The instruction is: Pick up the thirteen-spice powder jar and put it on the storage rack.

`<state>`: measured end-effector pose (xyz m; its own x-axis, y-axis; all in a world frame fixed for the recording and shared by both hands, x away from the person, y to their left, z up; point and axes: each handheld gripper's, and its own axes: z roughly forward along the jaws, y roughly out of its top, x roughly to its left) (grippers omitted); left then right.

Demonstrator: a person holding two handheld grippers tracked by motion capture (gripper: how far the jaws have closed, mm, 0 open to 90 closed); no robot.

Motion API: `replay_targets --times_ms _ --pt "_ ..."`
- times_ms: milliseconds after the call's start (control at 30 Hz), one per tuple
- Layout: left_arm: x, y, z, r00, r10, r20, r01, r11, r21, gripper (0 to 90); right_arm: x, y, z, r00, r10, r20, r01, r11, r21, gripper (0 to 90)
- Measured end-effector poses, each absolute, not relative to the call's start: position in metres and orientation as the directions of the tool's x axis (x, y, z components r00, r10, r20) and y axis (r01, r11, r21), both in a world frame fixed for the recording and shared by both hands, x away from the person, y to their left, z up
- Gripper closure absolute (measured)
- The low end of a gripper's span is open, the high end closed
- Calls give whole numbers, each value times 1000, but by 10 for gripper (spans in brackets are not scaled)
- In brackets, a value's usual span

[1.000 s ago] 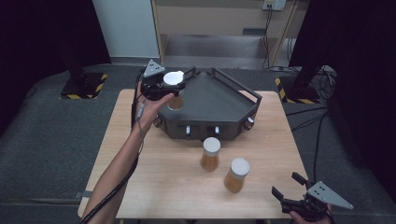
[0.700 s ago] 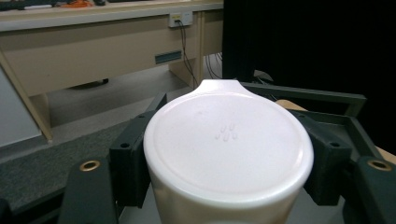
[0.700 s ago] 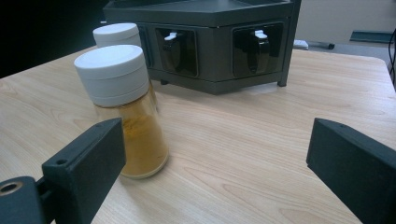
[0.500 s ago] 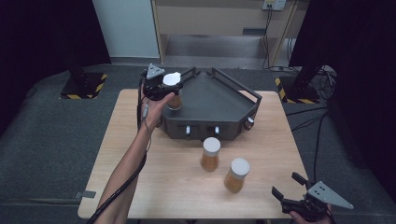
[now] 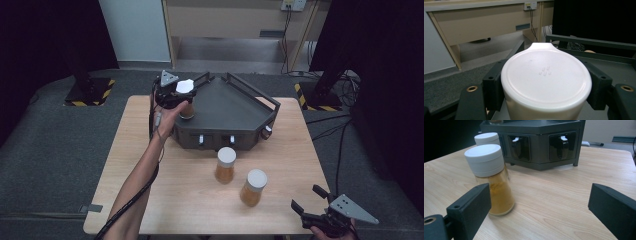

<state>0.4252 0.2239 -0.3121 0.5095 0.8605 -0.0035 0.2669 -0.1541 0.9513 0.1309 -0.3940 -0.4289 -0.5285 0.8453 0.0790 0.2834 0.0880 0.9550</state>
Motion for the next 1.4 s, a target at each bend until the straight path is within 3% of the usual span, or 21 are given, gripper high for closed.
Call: replay_targets --times_ms 833,1033,1100,1400 --pt "422 217 -321 491 871 20 247 -162 955 292 131 -394 -429 -533 842 77 282 91 955 46" --pt "421 215 -314 491 871 16 234 -150 961 199 131 -394 -429 -534 842 77 283 92 955 46" --pt "420 216 -307 483 876 1 229 -127 965 106 131 -394 -429 -534 842 78 283 91 955 46" --pt "414 227 -285 509 861 -16 214 -108 971 40 131 -394 -428 -538 839 74 281 96 955 46"
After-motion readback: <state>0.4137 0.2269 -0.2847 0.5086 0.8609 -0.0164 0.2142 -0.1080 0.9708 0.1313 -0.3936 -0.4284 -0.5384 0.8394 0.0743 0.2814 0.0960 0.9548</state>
